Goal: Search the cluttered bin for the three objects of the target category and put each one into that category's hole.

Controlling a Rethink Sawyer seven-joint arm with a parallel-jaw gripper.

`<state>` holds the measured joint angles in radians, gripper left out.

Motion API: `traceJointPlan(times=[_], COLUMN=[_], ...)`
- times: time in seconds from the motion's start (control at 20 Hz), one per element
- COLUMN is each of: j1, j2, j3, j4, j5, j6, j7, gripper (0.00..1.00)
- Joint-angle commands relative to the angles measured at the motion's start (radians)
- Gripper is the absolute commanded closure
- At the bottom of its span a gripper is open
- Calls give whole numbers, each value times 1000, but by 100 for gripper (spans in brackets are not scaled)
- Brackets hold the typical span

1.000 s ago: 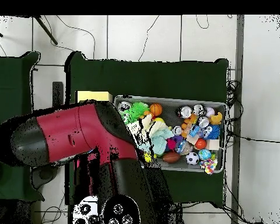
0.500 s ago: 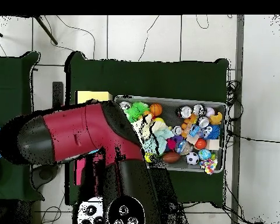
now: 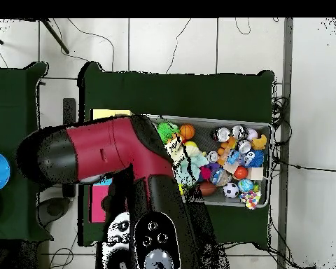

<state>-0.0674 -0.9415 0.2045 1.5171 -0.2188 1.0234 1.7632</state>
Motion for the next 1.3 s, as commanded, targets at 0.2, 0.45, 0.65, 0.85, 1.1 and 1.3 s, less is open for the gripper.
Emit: traceJointPlan(times=[0.2,0.45,0.65,0.85,1.1,1.3], j1=[40,73,94,106,120,123], j2=[122,156,181,215,243,266], j3=[-62,-97,-123,-142,-165,-173], j4=[19,2,-16,-49,-71,-102], j5=[-34,-28,-23,-17,-11,-4], j6=[-115,-139,-156,-163,-180,-185], j7=[242,251,256,254,255,242], gripper=[100,100,100,100,100,100])
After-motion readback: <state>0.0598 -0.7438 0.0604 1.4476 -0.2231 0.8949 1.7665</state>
